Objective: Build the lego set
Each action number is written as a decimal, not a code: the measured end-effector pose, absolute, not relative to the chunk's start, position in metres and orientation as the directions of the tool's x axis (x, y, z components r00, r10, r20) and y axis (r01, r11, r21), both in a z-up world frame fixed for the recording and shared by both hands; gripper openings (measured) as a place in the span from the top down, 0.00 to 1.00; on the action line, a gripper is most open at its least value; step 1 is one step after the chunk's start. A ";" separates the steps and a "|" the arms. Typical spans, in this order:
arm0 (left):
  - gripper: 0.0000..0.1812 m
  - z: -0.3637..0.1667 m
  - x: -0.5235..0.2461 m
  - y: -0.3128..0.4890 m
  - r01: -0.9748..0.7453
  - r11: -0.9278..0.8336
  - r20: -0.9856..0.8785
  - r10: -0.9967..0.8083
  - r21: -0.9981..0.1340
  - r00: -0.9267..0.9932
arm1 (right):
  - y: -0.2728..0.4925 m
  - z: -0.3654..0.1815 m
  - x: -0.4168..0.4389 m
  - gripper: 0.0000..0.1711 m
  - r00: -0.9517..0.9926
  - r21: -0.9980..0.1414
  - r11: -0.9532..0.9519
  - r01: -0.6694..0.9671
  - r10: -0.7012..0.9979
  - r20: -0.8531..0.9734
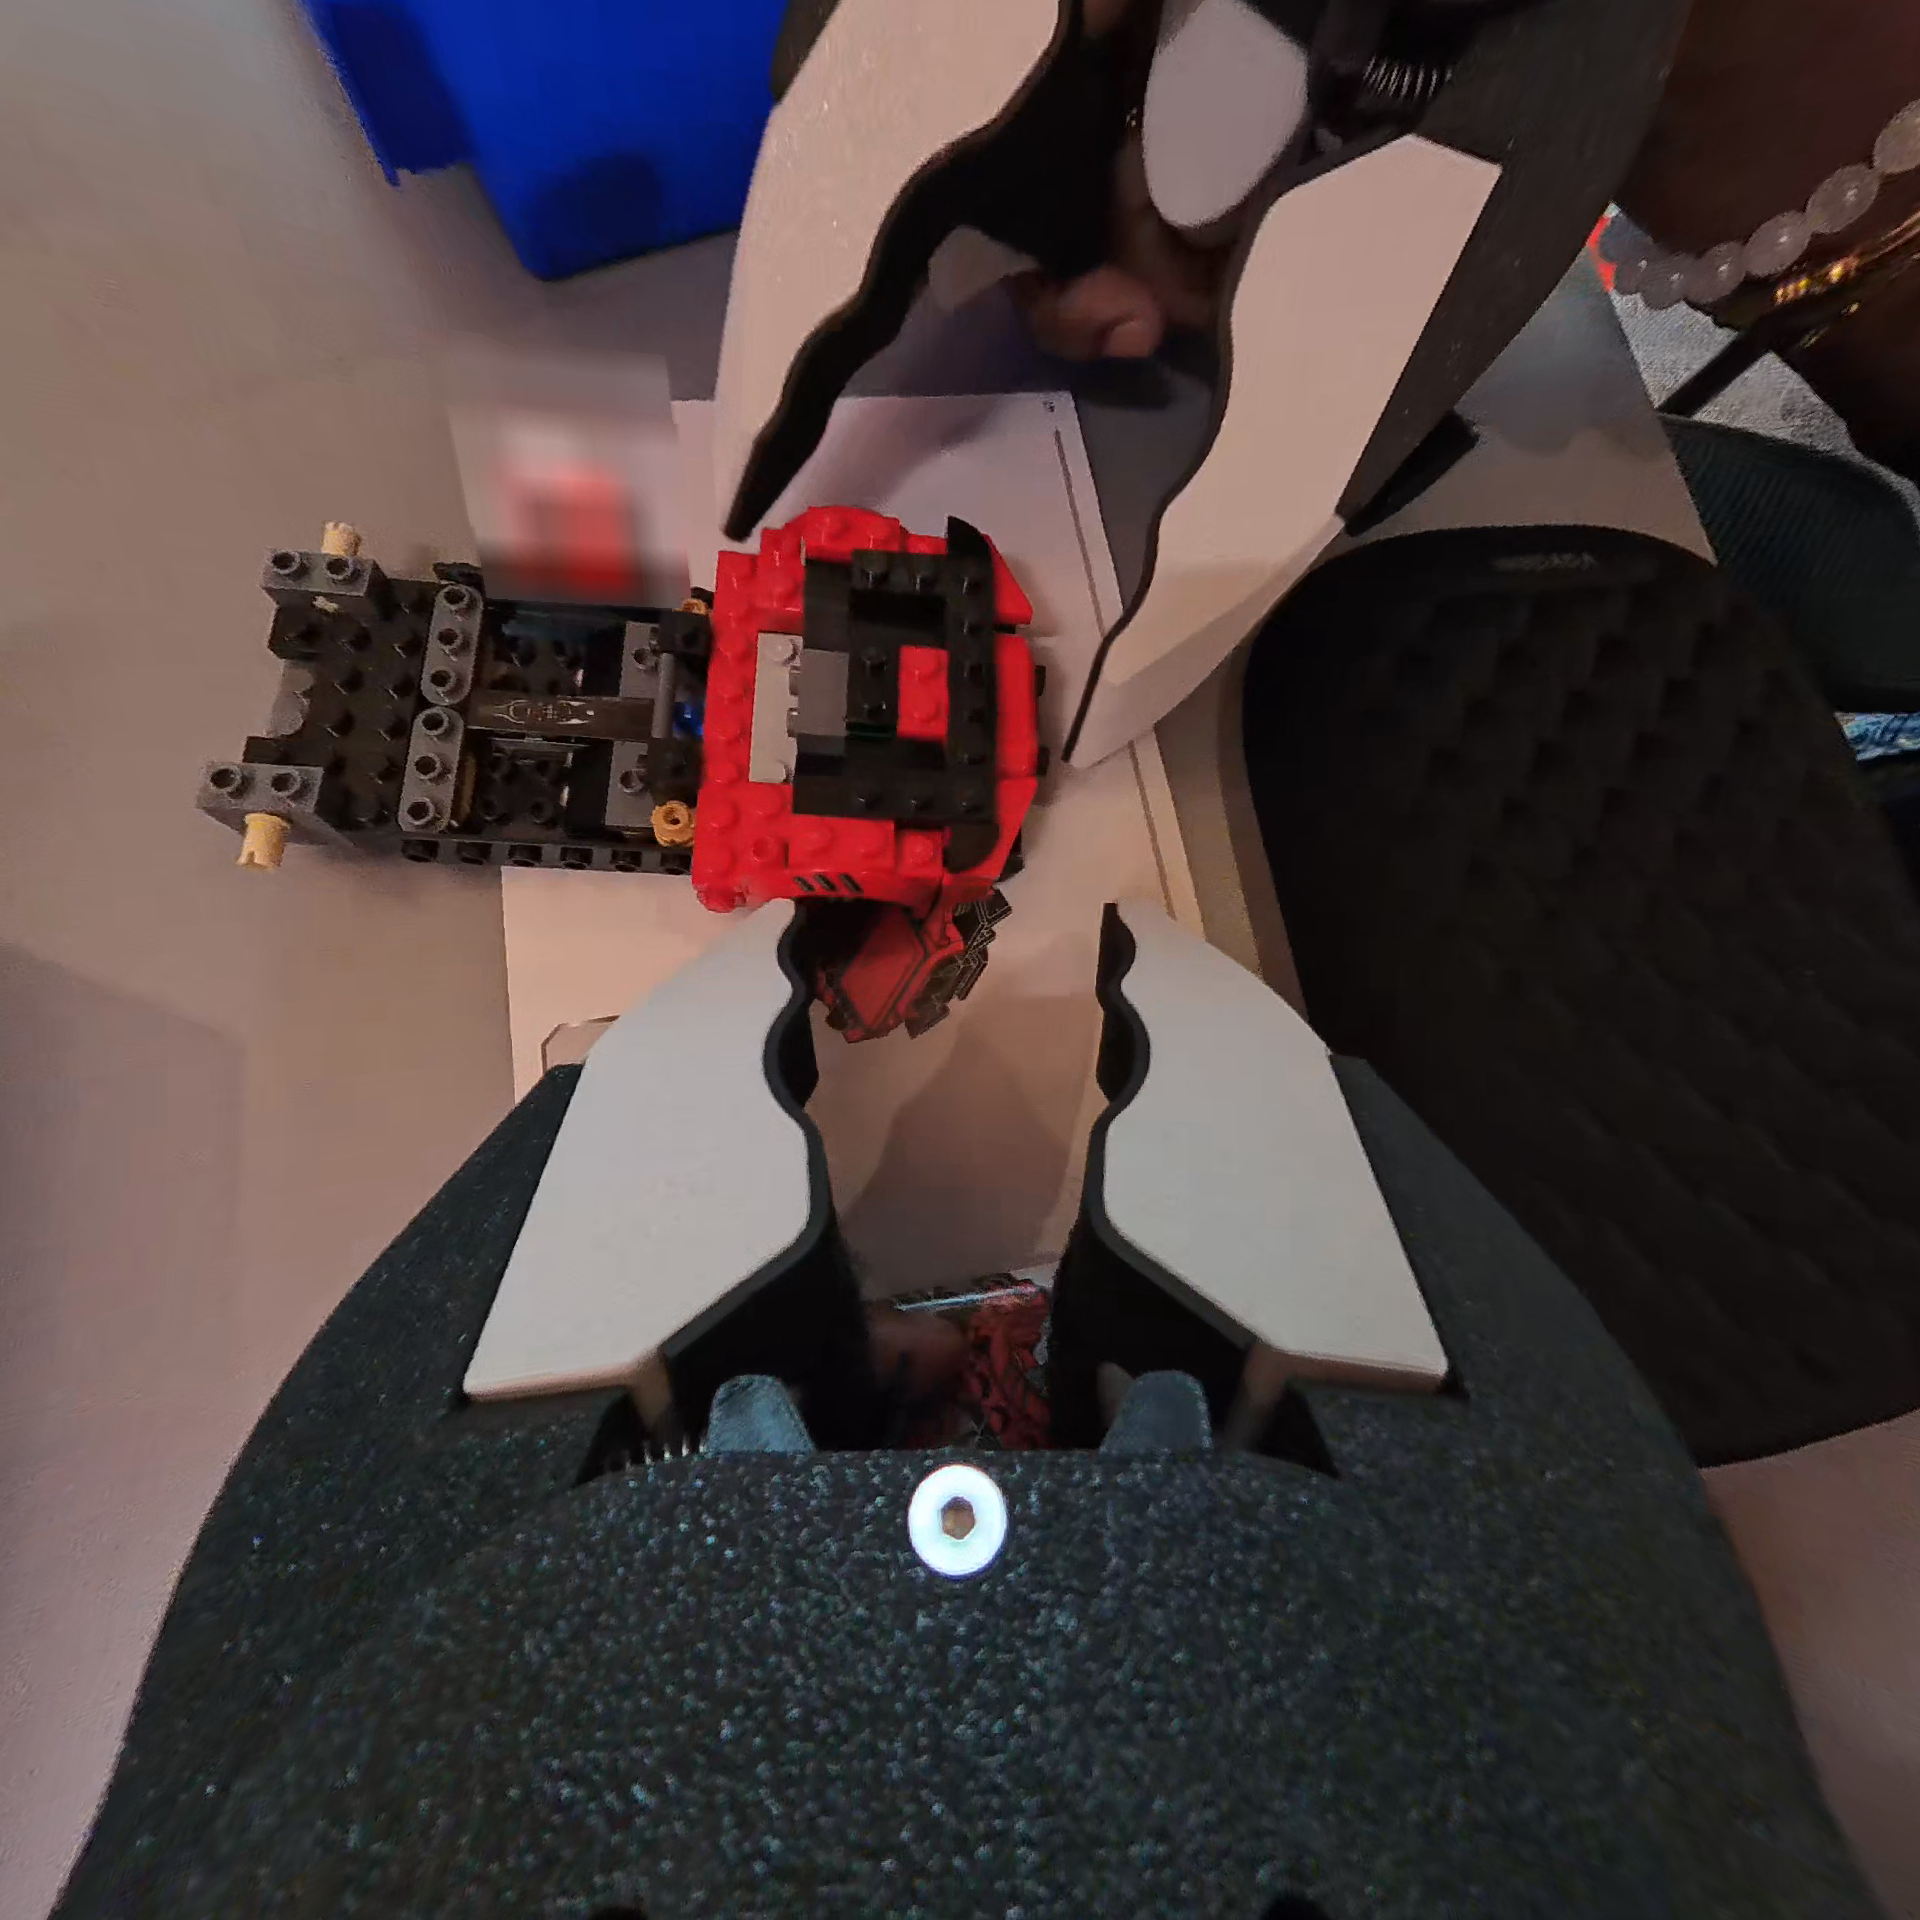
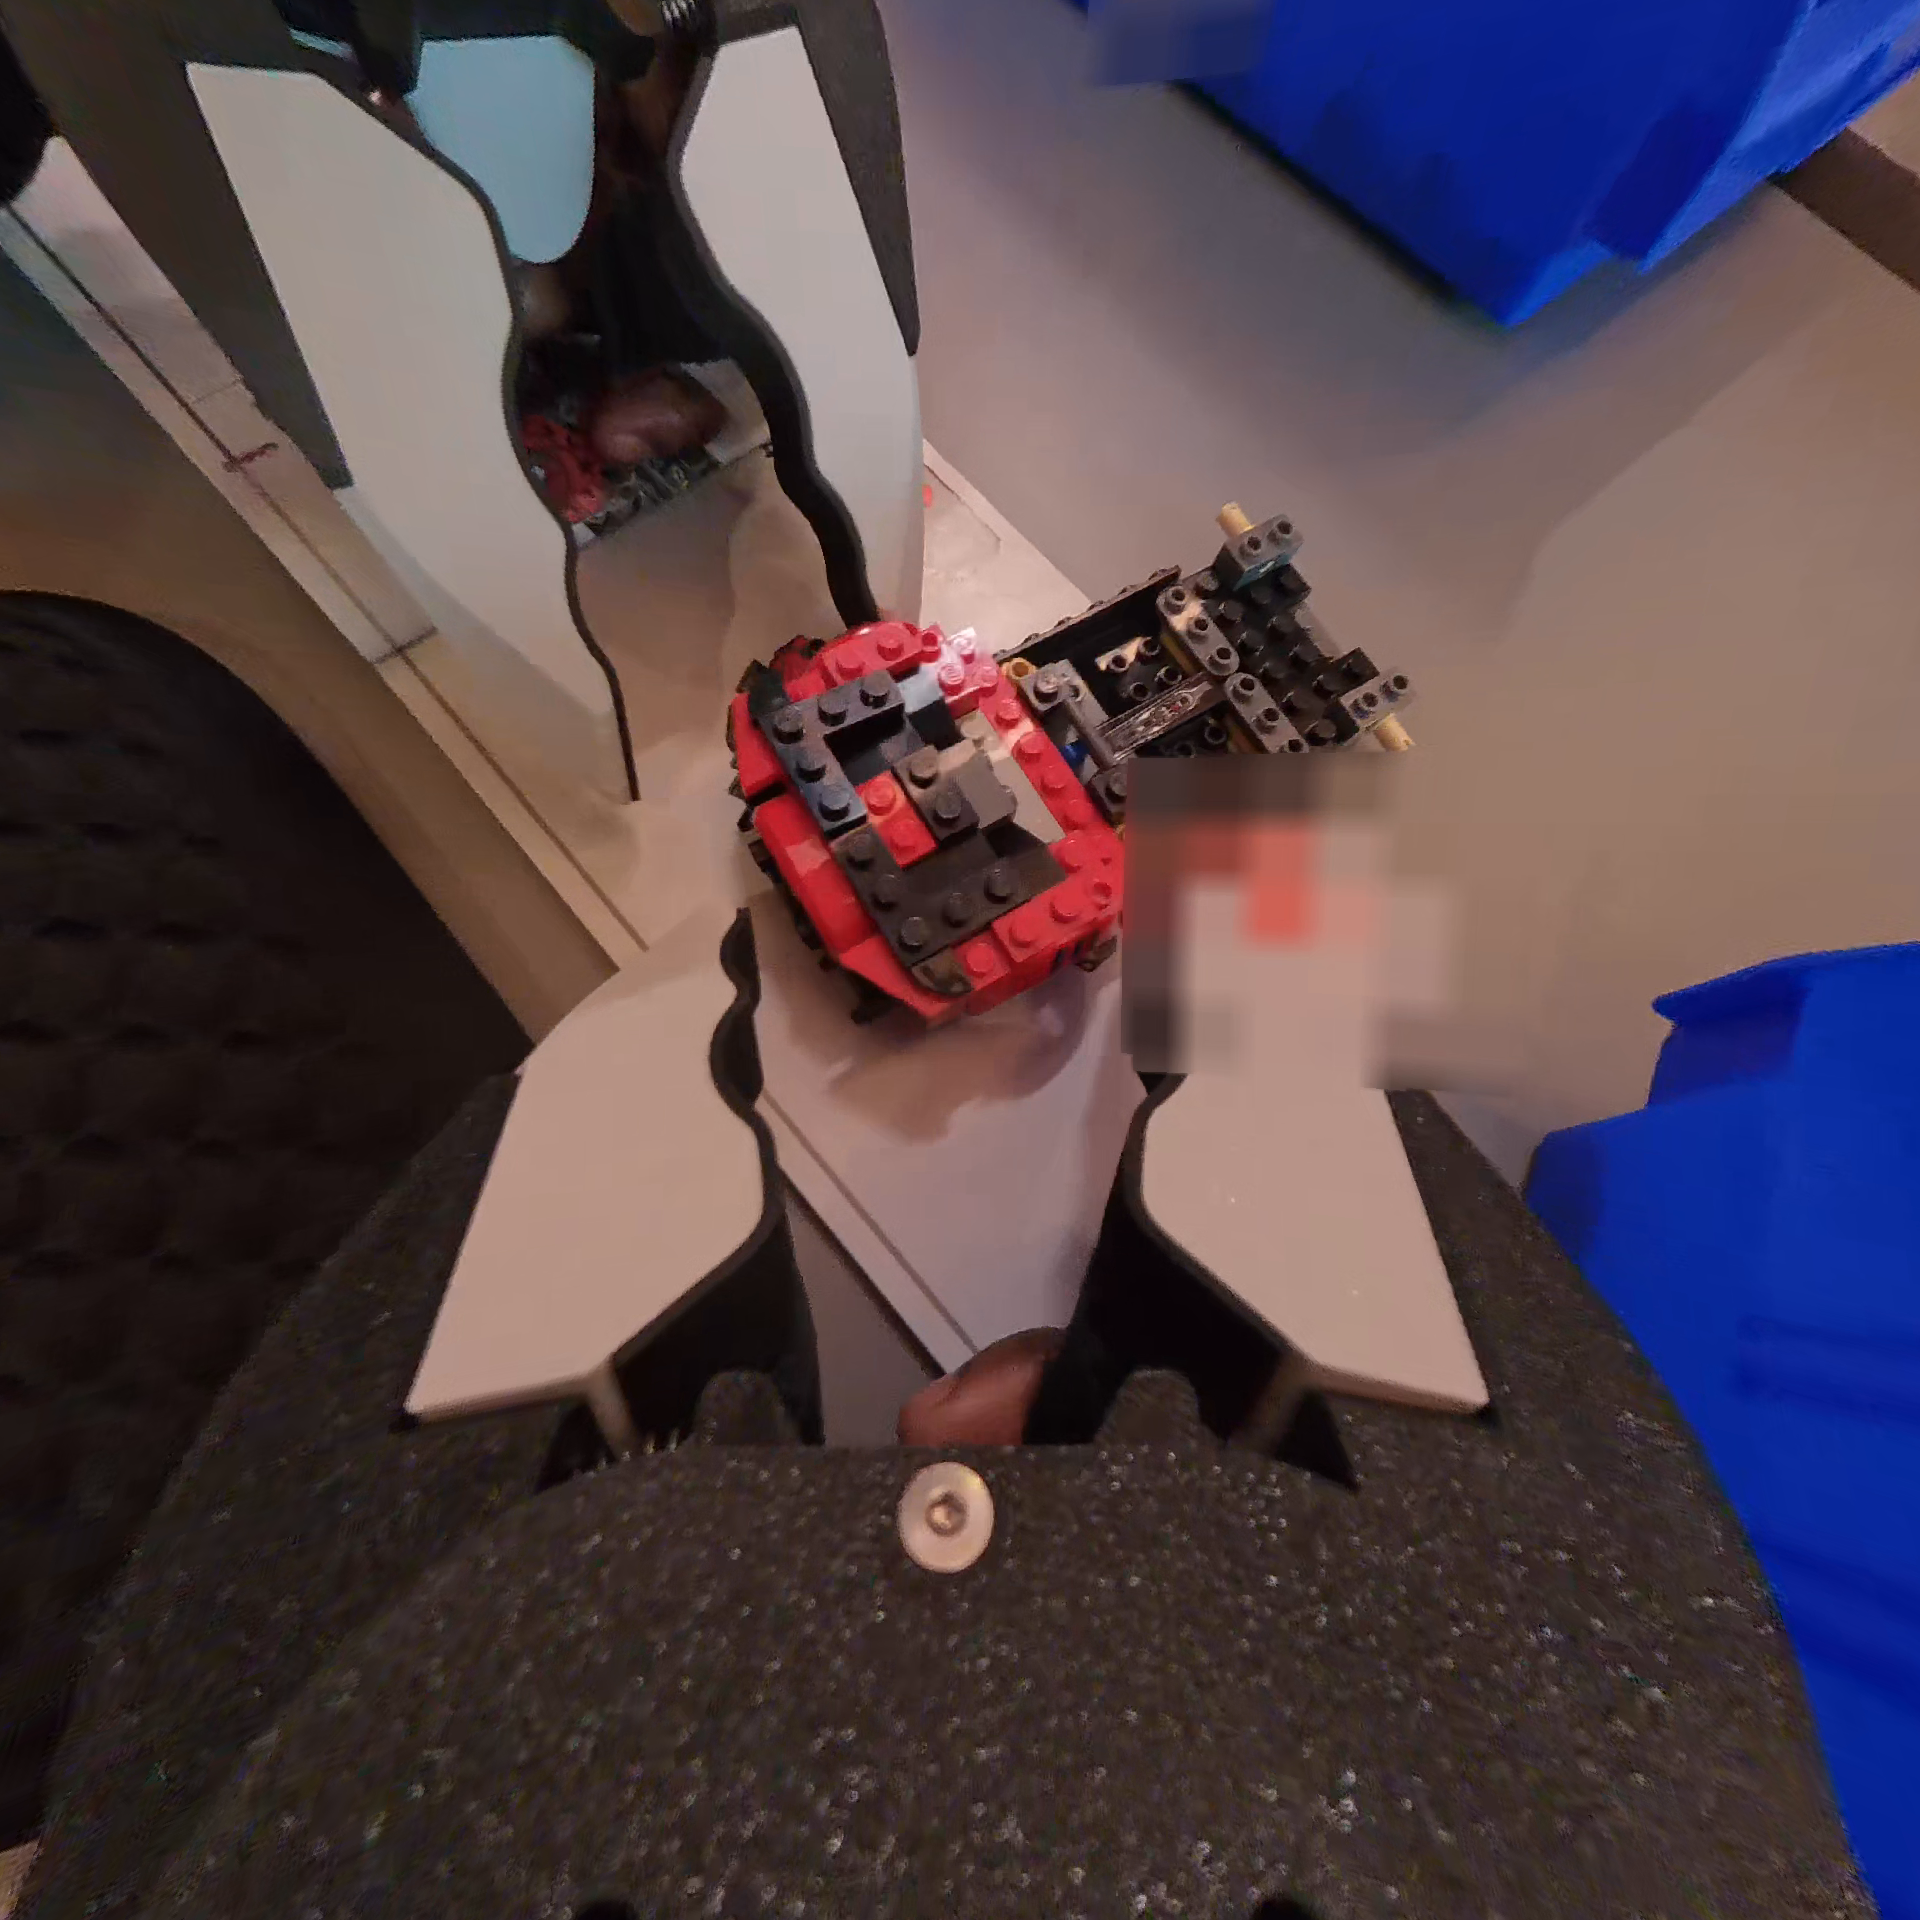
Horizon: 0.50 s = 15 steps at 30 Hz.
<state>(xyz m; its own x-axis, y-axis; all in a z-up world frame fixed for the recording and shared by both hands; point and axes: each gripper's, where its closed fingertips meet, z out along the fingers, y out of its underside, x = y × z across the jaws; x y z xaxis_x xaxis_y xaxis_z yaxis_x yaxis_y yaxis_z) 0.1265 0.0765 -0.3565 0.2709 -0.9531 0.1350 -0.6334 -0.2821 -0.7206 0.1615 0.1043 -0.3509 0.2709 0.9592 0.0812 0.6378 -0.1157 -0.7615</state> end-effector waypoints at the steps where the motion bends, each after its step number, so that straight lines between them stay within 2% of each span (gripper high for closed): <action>1: 0.72 -0.356 0.126 0.077 -0.629 -0.285 0.136 -0.952 -0.723 0.274 | 0.106 -0.350 0.162 0.58 0.273 -0.762 -0.111 0.638 0.958 0.089; 4: 0.72 -0.357 0.124 0.080 -0.621 -0.285 0.133 -0.951 -0.730 0.280 | 0.109 -0.357 0.161 0.55 0.266 -0.745 -0.118 0.656 0.960 0.082; 8: 0.73 -0.356 0.124 0.079 -0.608 -0.282 0.146 -0.953 -0.742 0.265 | 0.109 -0.358 0.156 0.59 0.250 -0.770 -0.132 0.624 0.967 0.037; 15: 0.72 -0.345 0.125 0.073 -0.569 -0.282 0.197 -0.958 -0.773 0.208 | 0.104 -0.352 0.153 0.60 0.256 -0.799 -0.201 0.566 0.965 -0.061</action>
<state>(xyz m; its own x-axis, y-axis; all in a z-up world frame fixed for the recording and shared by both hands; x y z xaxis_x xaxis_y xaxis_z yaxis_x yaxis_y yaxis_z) 0.1246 0.0730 -0.3454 0.2078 -0.9581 0.1971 -0.5687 -0.2823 -0.7726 0.1528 0.1042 -0.3517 0.2563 0.9646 -0.0615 0.5664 -0.2014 -0.7991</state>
